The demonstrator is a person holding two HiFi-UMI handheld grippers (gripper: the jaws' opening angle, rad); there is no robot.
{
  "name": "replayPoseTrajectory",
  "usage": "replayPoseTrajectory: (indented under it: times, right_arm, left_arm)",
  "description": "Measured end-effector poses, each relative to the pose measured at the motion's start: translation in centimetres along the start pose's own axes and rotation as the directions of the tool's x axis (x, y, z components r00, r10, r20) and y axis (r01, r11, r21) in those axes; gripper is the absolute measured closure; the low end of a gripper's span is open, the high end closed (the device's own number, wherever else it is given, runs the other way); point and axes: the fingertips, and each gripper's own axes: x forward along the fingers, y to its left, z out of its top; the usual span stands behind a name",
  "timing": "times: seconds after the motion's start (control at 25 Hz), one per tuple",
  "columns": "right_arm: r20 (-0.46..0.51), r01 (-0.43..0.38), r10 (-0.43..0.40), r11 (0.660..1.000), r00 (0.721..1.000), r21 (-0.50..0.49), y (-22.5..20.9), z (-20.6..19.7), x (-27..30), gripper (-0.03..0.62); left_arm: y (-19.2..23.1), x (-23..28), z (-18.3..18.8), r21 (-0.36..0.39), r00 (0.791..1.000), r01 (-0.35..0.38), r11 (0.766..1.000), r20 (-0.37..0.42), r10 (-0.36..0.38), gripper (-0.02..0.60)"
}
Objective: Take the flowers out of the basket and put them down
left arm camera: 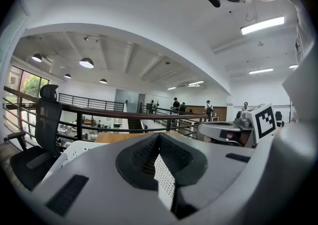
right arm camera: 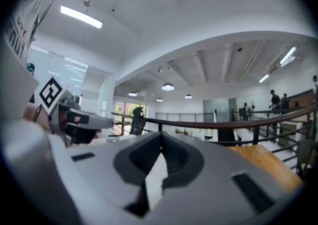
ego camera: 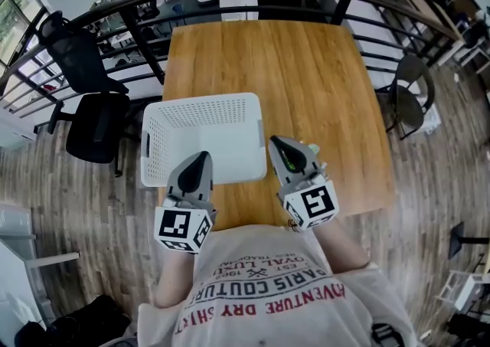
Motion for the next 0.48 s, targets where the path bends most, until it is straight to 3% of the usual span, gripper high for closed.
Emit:
replayPoseTrajectory:
  times: [0.48]
  right_arm:
    - [-0.022,0.005,-0.005,1.0,1.0,-0.012,0.44,-0.2,-0.09,0.566]
  left_arm:
    - [-0.41,-0.12,-0.35,-0.017,1.0,0.009,1.0,0.007,-0.009,0.555]
